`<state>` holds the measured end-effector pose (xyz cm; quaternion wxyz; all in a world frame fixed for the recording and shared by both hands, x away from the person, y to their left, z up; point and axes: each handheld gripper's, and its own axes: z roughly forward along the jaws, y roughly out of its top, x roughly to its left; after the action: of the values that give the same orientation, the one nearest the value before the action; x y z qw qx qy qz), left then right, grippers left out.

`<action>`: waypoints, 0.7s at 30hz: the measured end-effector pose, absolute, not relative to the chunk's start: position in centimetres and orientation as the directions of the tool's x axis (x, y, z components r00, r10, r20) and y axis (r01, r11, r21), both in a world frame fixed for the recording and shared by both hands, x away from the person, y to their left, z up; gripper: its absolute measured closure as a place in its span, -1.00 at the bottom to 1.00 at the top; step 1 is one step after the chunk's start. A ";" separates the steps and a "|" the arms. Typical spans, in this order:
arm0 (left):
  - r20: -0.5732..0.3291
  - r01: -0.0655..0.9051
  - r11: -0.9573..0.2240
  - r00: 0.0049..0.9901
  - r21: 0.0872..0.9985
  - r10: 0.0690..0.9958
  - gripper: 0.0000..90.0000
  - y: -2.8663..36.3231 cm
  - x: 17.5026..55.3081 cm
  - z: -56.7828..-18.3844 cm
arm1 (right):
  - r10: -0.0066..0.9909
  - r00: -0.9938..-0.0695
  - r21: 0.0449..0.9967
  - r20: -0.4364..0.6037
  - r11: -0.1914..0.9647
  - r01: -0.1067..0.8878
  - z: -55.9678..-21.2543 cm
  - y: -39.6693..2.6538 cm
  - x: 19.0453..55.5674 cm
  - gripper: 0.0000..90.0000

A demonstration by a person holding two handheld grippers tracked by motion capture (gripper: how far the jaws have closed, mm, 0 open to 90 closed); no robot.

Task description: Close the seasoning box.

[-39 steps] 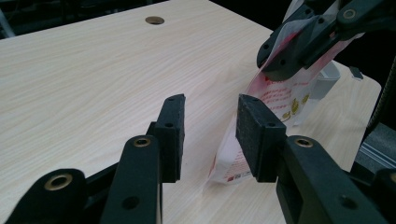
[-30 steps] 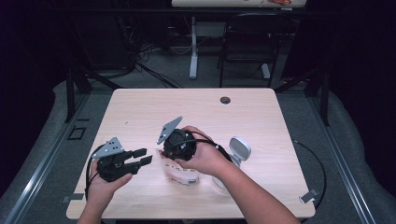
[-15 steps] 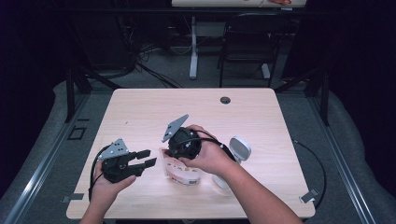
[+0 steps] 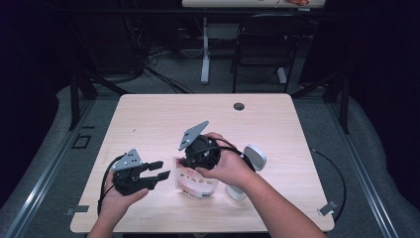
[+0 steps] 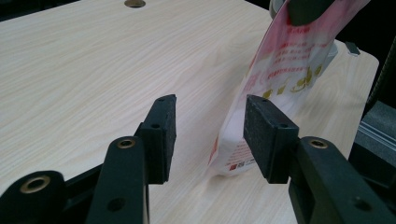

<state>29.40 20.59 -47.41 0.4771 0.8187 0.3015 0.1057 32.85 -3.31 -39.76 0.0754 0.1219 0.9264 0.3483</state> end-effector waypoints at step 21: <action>-0.108 0.345 -0.416 0.862 0.841 0.496 0.07 18.7 29.1 -48.3 | 0.268 -0.960 0.687 -0.088 0.714 0.136 -37.2 -4.3 32.2 1.00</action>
<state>29.06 18.72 -48.33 0.4783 0.8379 0.2509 0.0787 32.15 -4.28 -37.19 0.0908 0.1095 0.9213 0.3620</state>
